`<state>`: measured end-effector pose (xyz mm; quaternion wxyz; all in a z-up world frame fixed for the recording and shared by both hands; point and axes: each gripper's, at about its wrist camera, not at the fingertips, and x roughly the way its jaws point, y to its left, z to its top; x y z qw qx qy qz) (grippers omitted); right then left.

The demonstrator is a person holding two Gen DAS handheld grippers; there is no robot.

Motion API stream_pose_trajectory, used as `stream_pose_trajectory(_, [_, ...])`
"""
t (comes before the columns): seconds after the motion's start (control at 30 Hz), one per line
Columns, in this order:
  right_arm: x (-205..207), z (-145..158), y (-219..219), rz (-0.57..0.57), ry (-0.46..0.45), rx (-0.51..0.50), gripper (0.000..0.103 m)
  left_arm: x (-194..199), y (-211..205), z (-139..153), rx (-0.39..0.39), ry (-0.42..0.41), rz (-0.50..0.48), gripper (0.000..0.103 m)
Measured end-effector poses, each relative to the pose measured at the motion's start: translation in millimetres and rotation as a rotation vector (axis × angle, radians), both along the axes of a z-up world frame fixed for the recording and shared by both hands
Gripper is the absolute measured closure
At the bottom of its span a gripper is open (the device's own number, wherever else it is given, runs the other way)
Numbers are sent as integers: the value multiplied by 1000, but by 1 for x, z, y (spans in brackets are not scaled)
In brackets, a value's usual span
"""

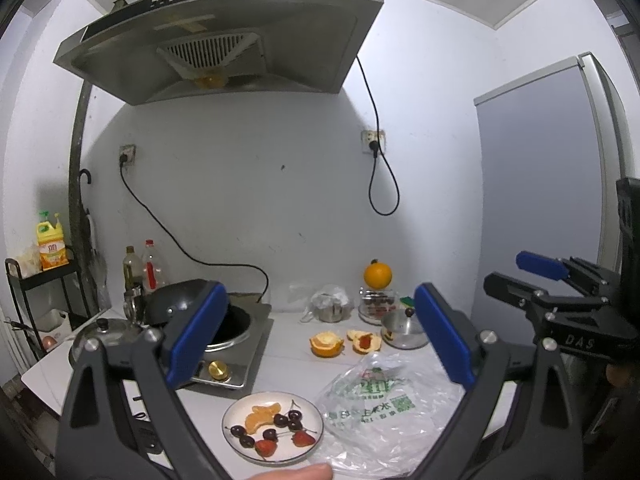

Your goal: Organize fruits

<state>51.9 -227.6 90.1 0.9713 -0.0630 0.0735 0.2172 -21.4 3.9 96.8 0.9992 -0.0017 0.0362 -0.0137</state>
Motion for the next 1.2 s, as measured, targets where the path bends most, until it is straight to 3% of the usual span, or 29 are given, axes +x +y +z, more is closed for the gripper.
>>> stream_pose_trajectory(1.2, [2, -3, -1, -14, 7, -1, 27, 5, -4, -5, -4, 10, -8, 7])
